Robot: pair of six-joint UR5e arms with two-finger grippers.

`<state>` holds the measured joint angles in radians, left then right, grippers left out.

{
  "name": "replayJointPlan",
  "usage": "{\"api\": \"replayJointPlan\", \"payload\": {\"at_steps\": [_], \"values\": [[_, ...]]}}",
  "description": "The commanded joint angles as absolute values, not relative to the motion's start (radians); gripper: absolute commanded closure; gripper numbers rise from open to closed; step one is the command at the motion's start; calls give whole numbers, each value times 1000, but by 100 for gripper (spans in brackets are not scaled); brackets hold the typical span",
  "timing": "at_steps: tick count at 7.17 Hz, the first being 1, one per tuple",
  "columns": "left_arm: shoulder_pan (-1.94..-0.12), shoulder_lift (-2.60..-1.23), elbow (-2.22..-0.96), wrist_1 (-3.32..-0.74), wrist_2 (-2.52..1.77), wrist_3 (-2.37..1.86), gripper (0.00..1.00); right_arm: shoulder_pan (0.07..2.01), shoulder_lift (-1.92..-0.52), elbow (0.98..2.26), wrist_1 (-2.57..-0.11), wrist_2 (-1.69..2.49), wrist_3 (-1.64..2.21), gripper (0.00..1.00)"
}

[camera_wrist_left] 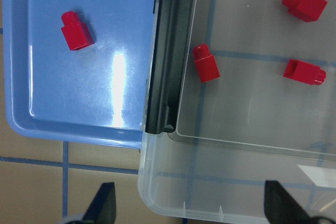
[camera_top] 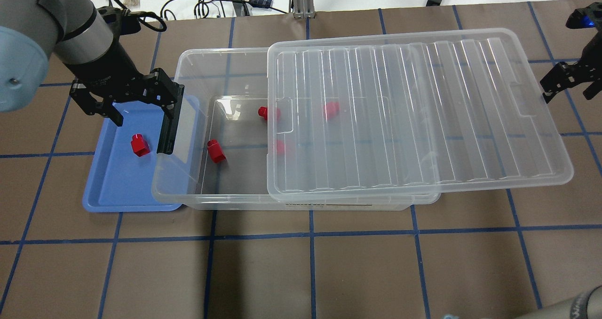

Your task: Place red block in blue tray from box

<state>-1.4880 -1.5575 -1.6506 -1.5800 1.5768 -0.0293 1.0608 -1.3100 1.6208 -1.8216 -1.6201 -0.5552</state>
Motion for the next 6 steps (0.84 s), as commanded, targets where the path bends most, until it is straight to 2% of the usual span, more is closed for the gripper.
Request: {"api": "replayJointPlan", "payload": {"at_steps": [1,6], "values": [[-1488,-1557,-1651,-1574,1577,-26,0,1086,-1312,1621,-1819,-1621,-528,0],[-1486,-1562,-1649,-1545,1575,-29,0,1111,-1318,1621,-1816,-1624,-525,0]]}}
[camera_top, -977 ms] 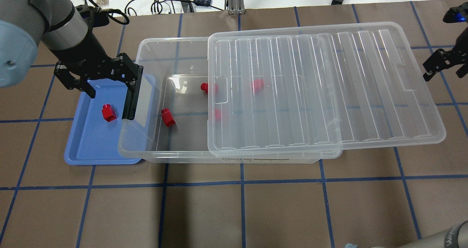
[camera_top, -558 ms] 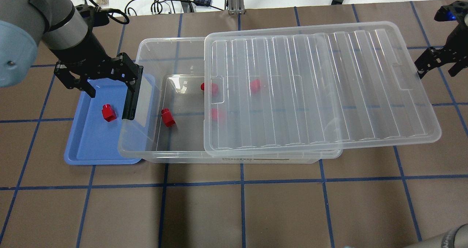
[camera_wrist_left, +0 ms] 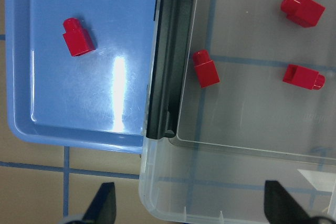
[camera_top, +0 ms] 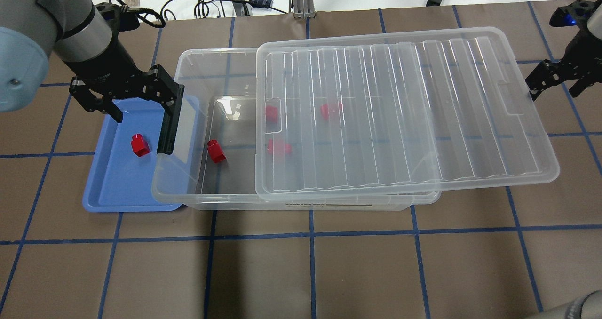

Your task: Place red block in blue tray from box

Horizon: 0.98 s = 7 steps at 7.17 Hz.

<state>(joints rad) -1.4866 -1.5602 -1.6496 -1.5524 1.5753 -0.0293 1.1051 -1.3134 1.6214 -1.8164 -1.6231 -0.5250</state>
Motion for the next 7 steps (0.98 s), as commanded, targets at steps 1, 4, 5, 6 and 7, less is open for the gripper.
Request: {"api": "replayJointPlan", "payload": {"at_steps": [1,4,5,6,7], "values": [[-1486,-1560,-1651,-1546,1575,-29,0,1112,-1324,1626,-1804,-1623,-522,0],[-1483,-1559,-1651,-1542,1577,-21,0,1123,-1354,1666,-1804,-1621,-477,0],[-1482,-1555,-1651,-1542,1577,-21,0,1129,-1355,1666,-1804,-1621,-476,0],[-1482,-1555,-1651,-1543,1577,-20,0,1141,-1359,1664,-1805,-1621,-474,0],[-1480,-1555,-1651,-1542,1575,-18,0,1143,-1361,1666,-1804,-1623,-472,0]]}}
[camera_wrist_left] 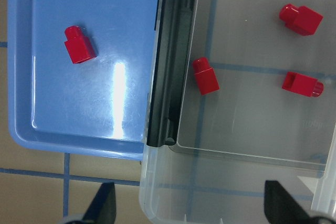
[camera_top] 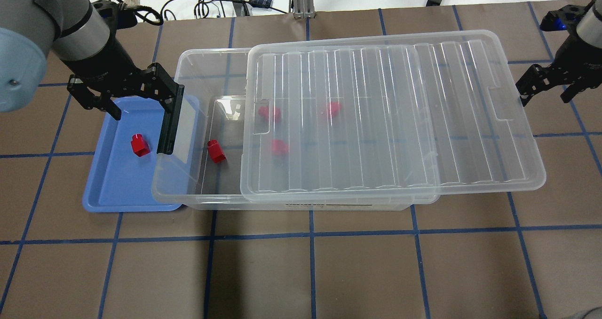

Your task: Place red block in blue tray from box

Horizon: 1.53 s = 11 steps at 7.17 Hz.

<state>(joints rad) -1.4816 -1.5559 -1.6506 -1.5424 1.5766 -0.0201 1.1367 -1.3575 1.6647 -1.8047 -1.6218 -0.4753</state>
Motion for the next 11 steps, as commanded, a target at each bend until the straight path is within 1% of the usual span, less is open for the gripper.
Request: {"api": "replayJointPlan", "payload": {"at_steps": [1,11], "values": [[-1479,-1554,-1651,-1543,1577,-18,0,1144,-1362,1666,-1804,-1621,-469,0],[-1473,-1552,-1649,-1532,1577,-17,0,1278,-1364,1675,-1804,-1621,-307,0]]}}
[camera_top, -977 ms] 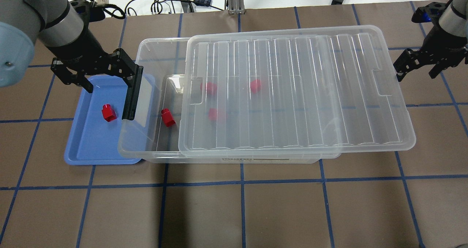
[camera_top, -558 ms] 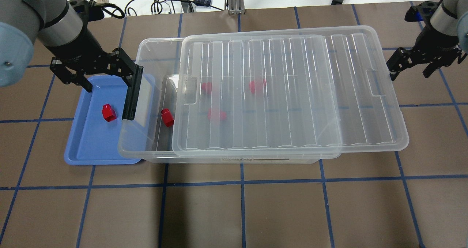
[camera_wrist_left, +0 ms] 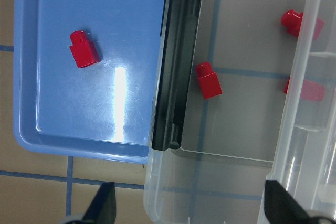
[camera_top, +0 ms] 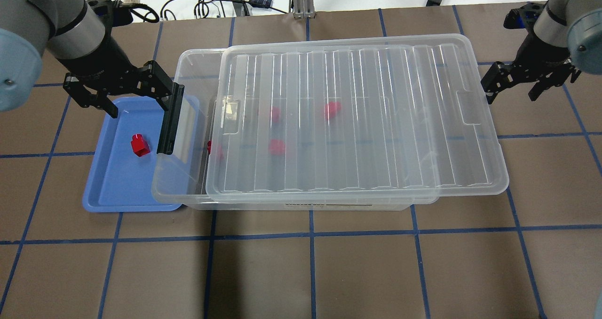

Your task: Place red block in blue tray from box

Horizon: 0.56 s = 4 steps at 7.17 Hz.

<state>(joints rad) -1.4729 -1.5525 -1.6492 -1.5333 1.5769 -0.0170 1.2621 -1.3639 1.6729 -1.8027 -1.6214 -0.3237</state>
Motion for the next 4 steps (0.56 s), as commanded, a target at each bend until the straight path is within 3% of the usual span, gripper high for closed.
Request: {"api": "replayJointPlan", "payload": {"at_steps": [1,4], "values": [[-1473,-1552,-1649,-1532,1577,-17,0,1284,-1364,1675,-1804,-1621,-299,0],[-1471,-1552,-1651,-1532,1577,-17,0,1319,-1364,1677,-1804,-1620,-241,0]]}}
